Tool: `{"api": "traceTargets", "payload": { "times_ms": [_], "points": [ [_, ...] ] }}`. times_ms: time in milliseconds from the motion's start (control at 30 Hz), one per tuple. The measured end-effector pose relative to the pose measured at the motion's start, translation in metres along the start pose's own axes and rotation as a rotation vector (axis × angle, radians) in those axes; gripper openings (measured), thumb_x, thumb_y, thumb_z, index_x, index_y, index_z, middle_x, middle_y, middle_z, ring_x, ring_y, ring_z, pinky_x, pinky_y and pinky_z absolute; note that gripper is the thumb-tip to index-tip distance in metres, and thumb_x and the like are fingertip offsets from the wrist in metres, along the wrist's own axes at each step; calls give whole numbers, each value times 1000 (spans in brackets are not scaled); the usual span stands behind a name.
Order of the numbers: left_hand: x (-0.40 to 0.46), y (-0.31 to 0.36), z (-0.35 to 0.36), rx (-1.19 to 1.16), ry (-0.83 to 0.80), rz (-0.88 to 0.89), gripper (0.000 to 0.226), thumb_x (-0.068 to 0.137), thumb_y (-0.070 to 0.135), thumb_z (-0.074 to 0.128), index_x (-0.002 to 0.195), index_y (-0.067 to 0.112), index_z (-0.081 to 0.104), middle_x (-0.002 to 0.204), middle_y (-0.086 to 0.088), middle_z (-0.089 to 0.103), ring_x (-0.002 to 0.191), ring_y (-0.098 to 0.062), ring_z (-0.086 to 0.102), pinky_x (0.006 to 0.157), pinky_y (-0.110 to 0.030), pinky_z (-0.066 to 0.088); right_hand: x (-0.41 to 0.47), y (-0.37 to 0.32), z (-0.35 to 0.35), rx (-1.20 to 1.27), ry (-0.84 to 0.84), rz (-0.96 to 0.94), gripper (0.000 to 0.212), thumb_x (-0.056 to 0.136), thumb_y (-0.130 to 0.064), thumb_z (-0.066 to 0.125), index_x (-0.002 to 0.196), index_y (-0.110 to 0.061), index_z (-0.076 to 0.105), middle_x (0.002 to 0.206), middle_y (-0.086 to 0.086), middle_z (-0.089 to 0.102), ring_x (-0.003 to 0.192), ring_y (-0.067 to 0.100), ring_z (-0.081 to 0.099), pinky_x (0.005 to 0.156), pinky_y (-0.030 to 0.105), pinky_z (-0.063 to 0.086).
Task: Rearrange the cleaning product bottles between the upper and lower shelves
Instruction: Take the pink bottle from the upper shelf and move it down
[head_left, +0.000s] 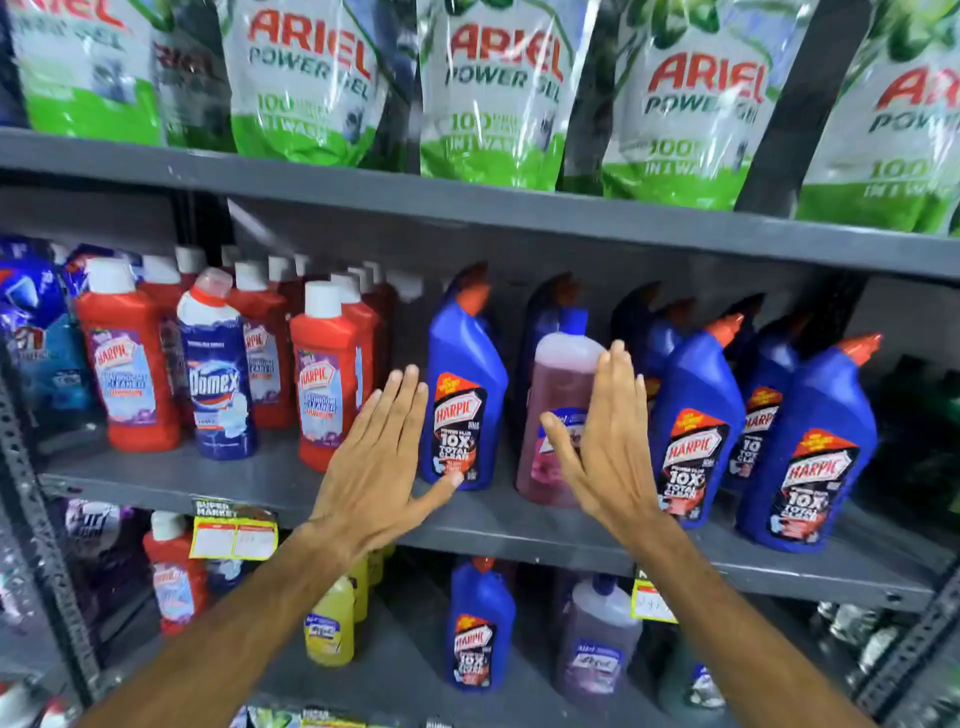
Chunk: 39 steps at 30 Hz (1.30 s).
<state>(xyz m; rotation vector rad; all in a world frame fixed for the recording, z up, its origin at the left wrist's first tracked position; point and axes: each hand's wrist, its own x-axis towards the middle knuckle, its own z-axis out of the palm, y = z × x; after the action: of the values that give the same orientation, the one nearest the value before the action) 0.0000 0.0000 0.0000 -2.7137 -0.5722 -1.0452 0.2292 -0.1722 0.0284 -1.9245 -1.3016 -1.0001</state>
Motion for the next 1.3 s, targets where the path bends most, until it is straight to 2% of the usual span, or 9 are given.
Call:
{"api": "traceTargets", "payload": {
  "times_ms": [100, 200, 267, 367, 467, 633, 867, 1100, 1300],
  "points": [
    [-21, -1, 24, -19, -138, -110, 111, 96, 80, 35, 166, -1, 6, 177, -18, -1, 165, -27, -2, 135, -44, 9, -20, 6, 18, 237, -48, 229, 96, 105, -56, 48, 168, -6, -5, 179, 14, -3, 167, 23, -1, 135, 42, 5],
    [-35, -1, 45, -18, -317, -196, 120, 89, 89, 18, 166, -2, -1, 177, -19, -8, 165, -26, -6, 135, -40, 3, -29, 8, 33, 485, -110, 452, 102, 102, -57, 55, 168, -8, -5, 180, 10, 0, 164, 12, 2, 135, 40, 8],
    [-36, -3, 50, -27, -391, -209, 124, 86, 92, 12, 166, -2, -1, 177, -19, -6, 165, -26, -4, 135, -38, 1, -28, 9, 35, 634, -131, 554, 101, 100, -54, 59, 169, -10, 0, 177, 7, 17, 161, 10, 23, 132, 36, 22],
    [-37, -2, 54, -36, -435, -229, 127, 82, 93, 9, 166, -1, 5, 177, -19, 2, 165, -27, 4, 135, -38, 5, -28, 15, 39, 797, -139, 596, 82, 98, -46, 66, 163, -16, 24, 147, -10, 58, 124, -12, 60, 104, 11, 47],
    [-36, -3, 55, -7, -453, -228, 127, 81, 94, 6, 166, -1, 16, 176, -19, 15, 164, -26, 15, 134, -37, 10, -28, 24, 41, 845, -175, 657, 65, 95, -45, 72, 147, -17, 46, 126, -12, 69, 105, -7, 70, 101, 27, 58],
    [-35, -3, 54, 47, -479, -222, 125, 83, 93, 5, 164, 1, 27, 174, -17, 27, 162, -25, 25, 133, -36, 14, -25, 34, 41, 953, -205, 710, 64, 84, -48, 82, 133, -17, 55, 123, 1, 76, 113, 16, 75, 104, 46, 60],
    [-35, -1, 54, 58, -492, -226, 126, 82, 94, 3, 164, 1, 27, 174, -16, 27, 162, -25, 25, 133, -37, 16, -22, 35, 42, 978, -182, 757, 63, 73, -51, 90, 123, -26, 59, 116, -2, 80, 109, 17, 78, 96, 42, 64],
    [-40, 0, 51, 73, -461, -213, 123, 83, 92, -1, 165, 4, 25, 175, -13, 24, 162, -22, 23, 132, -35, 14, -22, 23, 19, 761, -143, 709, 62, 57, -65, 89, 104, -36, 62, 101, -13, 79, 86, -1, 76, 77, 27, 62],
    [-67, 12, 38, 69, -421, -178, 115, 87, 85, -3, 167, 4, 17, 176, -15, 18, 164, -24, 14, 129, -32, -5, -48, 4, -19, 695, -96, 741, 64, 64, -56, 94, 112, -29, 62, 104, -8, 79, 93, 12, 78, 87, 48, 66]
  ]
}}
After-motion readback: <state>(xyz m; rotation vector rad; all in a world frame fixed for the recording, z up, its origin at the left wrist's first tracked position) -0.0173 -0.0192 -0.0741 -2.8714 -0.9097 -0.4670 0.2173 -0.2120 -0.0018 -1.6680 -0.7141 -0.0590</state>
